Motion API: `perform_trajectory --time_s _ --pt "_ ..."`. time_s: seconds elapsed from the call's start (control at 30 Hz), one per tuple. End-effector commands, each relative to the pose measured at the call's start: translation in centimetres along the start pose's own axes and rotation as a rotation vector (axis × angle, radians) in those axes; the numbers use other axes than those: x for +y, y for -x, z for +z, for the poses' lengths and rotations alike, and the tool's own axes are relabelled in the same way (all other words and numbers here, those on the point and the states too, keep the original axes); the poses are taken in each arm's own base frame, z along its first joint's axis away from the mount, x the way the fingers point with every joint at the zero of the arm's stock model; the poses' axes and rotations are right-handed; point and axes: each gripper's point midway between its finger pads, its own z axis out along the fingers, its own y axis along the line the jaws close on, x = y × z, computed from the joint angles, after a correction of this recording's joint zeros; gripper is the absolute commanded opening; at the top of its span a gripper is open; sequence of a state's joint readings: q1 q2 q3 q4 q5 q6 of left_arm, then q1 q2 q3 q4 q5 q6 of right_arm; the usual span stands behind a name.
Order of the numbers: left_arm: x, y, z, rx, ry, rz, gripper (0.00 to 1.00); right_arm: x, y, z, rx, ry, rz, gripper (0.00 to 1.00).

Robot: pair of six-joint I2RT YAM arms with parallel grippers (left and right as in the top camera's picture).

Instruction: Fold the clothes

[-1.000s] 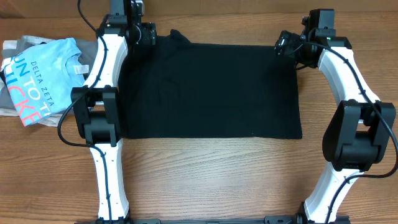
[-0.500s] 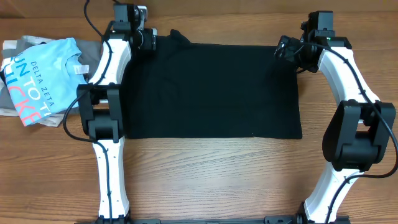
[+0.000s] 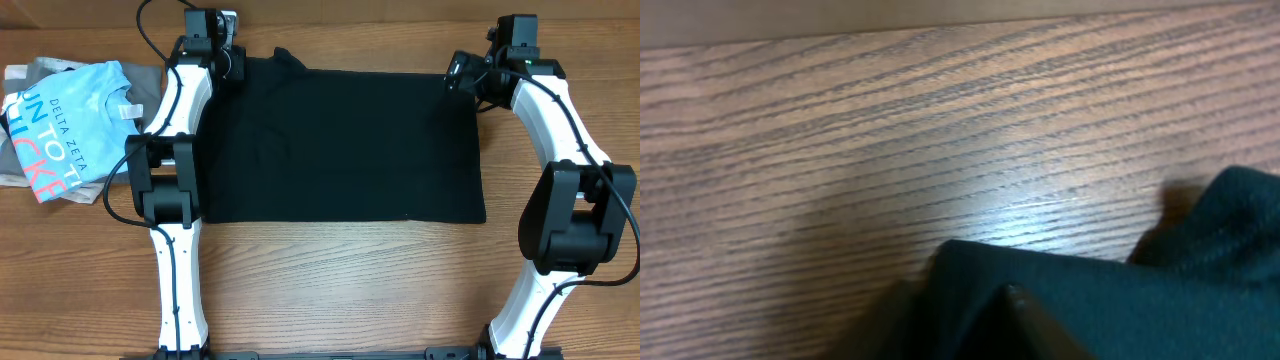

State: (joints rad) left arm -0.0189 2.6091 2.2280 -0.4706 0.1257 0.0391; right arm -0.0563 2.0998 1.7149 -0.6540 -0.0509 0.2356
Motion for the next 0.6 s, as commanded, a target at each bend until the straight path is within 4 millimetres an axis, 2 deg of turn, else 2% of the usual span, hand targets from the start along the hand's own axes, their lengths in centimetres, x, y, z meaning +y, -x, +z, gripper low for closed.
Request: perform_trajectory --time_s 0.0,0.07,0.3,0.57 --pt "0.1 -0.5 0.7 0.009 0.004 -0.001 0.12 -0.2 1.9 0.2 -0.067 -0.025 -0.02 1.0" --pt "0.0 -0.6 0.7 0.012 0.002 -0.019 0.04 -0.2 2.2 0.9 -0.086 -0.02 -0.032 1.0" --pt "-0.1 -0.9 0.7 0.027 0.0 -0.031 0.04 -0.8 2.2 5.6 -0.117 -0.026 -0.071 1.0" --pt "-0.1 -0.8 0.7 0.021 0.001 -0.071 0.04 -1.8 2.3 8.3 -0.155 -0.064 -0.077 0.99"
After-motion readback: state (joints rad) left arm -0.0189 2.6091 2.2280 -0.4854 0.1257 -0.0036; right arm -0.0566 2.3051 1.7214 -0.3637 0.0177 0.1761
